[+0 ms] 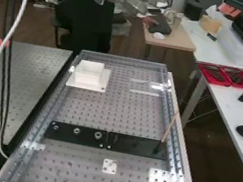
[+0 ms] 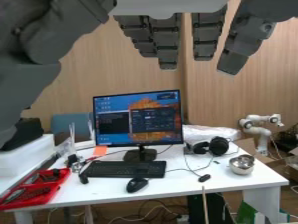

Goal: Grab the drill bit and place it in the clear container

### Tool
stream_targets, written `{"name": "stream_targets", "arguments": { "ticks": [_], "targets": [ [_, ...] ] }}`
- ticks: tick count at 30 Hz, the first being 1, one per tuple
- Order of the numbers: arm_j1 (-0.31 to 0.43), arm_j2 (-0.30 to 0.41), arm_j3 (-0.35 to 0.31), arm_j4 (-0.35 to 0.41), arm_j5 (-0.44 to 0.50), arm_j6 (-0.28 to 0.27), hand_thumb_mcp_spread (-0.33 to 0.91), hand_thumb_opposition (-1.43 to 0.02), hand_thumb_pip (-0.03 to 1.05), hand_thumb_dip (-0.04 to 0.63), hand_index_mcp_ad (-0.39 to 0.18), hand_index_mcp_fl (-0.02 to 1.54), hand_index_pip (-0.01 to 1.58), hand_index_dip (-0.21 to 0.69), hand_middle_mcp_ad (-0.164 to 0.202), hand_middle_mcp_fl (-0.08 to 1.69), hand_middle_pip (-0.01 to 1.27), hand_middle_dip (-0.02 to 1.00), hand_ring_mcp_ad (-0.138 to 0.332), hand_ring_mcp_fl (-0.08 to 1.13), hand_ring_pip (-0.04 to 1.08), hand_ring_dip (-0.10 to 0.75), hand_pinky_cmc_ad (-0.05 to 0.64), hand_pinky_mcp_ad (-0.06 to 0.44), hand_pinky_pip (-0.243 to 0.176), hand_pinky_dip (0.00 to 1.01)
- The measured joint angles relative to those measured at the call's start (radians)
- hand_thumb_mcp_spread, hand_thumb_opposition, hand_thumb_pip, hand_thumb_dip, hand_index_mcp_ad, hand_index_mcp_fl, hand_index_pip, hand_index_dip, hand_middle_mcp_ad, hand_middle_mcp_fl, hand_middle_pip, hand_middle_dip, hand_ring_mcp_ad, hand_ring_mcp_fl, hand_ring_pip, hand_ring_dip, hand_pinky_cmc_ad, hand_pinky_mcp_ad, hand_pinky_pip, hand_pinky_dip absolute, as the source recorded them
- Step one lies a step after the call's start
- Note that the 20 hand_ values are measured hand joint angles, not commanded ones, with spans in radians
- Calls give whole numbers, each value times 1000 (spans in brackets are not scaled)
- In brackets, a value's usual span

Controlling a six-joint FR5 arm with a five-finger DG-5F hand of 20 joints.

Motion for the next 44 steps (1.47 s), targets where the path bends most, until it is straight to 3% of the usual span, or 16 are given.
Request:
{"name": "stream_targets", "arguments": {
  "ticks": [44],
  "targets": [
    [-13,32,-39,27,0,5,112,-688,284,14,138,24,84,0,143,75,157,17,248,14,105,-103,379,262,-93,271]
  ]
}}
